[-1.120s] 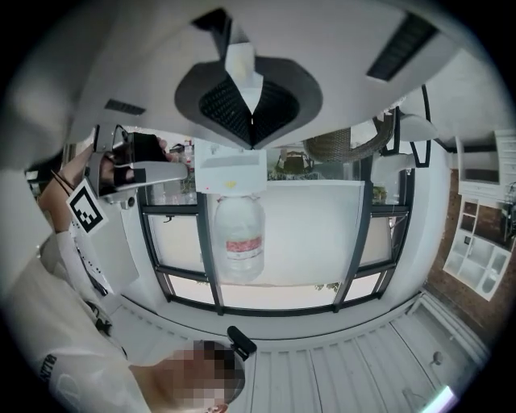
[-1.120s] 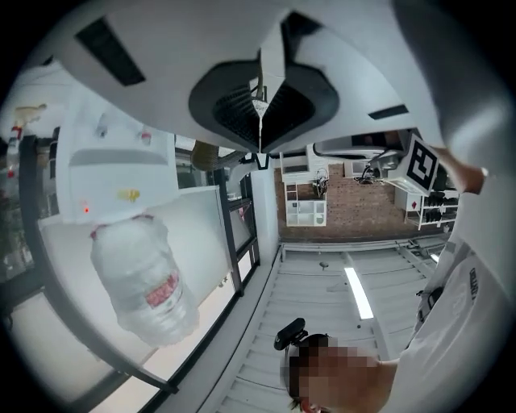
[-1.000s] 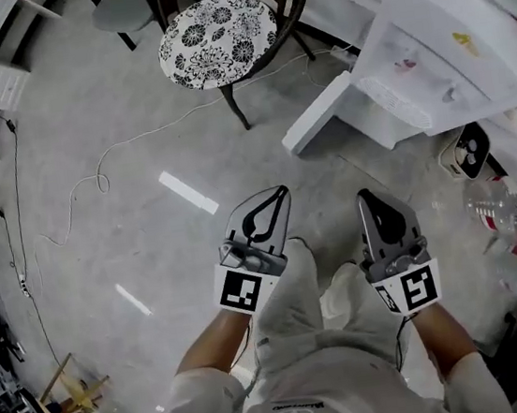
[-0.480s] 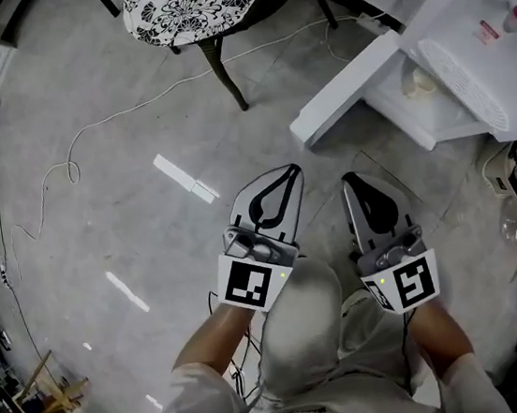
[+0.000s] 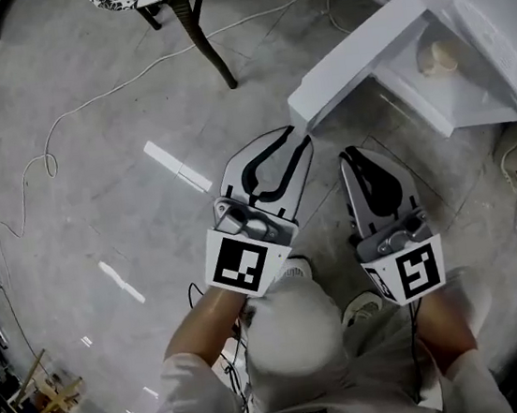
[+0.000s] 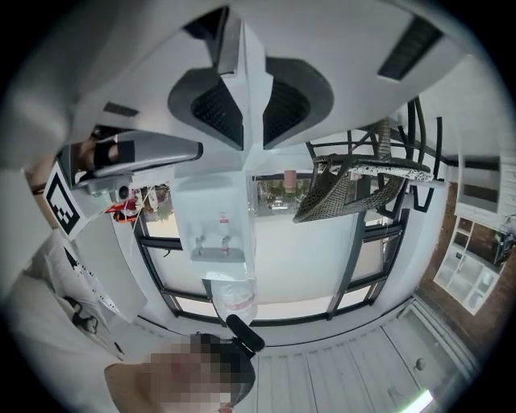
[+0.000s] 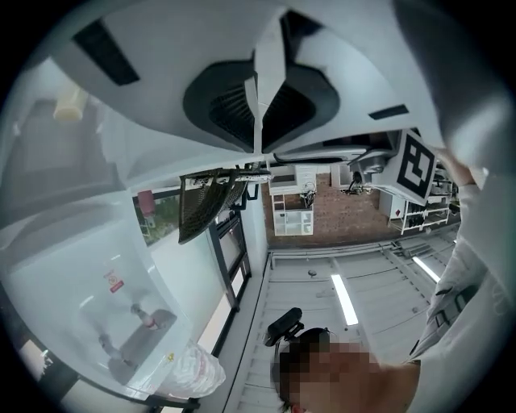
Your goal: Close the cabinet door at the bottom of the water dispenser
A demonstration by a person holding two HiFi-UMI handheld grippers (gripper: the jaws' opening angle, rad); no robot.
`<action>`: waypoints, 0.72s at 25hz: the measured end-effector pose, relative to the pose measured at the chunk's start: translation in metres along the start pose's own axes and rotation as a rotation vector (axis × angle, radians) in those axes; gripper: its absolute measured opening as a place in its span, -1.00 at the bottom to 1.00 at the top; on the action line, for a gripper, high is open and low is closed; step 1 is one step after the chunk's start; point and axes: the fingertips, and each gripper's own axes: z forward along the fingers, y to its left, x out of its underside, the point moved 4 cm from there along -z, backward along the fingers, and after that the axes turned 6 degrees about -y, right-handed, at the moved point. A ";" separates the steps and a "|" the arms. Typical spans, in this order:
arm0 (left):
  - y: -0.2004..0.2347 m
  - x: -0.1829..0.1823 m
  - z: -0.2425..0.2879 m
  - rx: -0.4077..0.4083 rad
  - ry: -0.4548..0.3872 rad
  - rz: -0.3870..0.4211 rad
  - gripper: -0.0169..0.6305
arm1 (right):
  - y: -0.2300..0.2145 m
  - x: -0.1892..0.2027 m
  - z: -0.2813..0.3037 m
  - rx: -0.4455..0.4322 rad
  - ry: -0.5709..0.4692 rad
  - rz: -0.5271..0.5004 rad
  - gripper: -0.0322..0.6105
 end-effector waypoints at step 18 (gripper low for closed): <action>0.014 0.078 0.037 0.016 -0.009 -0.049 -0.33 | -0.020 0.061 0.003 0.092 0.019 -0.044 -0.84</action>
